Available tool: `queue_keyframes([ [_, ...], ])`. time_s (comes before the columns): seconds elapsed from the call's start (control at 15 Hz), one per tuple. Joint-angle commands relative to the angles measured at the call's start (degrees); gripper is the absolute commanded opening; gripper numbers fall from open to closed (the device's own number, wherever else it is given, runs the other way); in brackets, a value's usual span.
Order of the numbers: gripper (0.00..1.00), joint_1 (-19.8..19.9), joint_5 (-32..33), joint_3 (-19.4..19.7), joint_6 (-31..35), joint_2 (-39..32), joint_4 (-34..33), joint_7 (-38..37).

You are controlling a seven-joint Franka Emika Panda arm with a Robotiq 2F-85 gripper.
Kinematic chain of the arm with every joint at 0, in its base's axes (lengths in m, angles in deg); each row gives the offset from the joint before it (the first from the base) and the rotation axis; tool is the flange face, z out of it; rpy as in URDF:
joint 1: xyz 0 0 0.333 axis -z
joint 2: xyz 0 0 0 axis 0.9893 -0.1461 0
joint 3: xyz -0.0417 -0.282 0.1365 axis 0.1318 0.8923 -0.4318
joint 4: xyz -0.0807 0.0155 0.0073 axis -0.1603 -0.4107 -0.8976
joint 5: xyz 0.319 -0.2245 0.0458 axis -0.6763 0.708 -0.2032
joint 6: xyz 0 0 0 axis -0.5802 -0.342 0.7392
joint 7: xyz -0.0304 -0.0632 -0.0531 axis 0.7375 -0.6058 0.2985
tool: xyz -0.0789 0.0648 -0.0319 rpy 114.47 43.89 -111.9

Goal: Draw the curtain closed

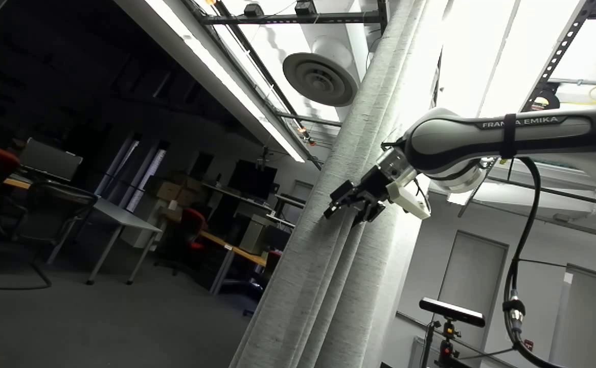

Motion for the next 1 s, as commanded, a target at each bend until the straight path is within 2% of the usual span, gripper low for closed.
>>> queue_keyframes([
  [0.0, 1.0, 0.5, 0.5, 0.3, 4.3, -0.7, -3.5, 1.3],
  [0.33, 1.0, -0.5, -3.2, 1.1, 11.7, -1.4, -6.2, 0.9],
  [0.8, 1.0, -1.1, -7.9, 1.1, 17.1, -3.4, -10.0, 1.1],
  [0.87, 0.98, -1.1, -8.2, 1.1, 17.6, -3.7, -10.5, 1.1],
  [0.93, 0.91, -1.2, -8.5, 1.1, 17.8, -3.9, -10.8, 1.1],
])
